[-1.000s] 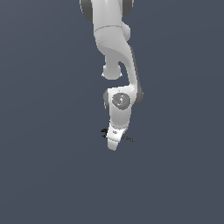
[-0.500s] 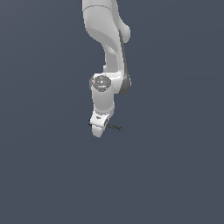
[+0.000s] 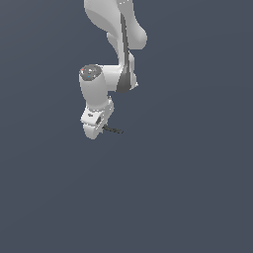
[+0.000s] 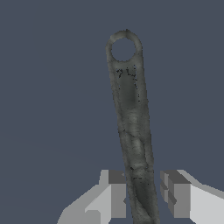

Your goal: Pick up the object and move it to a goal position.

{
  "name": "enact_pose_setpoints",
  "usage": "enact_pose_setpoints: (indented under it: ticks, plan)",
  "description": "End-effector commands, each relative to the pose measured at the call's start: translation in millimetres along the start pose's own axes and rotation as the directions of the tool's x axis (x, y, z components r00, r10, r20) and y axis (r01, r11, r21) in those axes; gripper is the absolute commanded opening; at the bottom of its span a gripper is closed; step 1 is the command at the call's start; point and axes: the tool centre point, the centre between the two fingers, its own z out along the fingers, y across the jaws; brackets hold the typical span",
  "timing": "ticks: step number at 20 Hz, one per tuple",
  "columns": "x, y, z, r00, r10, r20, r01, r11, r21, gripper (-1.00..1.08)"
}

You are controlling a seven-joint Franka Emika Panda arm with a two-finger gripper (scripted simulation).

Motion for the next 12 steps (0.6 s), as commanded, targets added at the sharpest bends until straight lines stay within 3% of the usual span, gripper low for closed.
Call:
enact_pose_setpoints:
  ticks: [1, 12]
  plan:
    - [-16, -3, -9, 1.000, -0.001, -0.001, 0.001, 1.000, 0.000, -1.00]
    - [-46, -7, -25, 1.000, -0.001, -0.001, 0.001, 1.000, 0.000, -1.00]
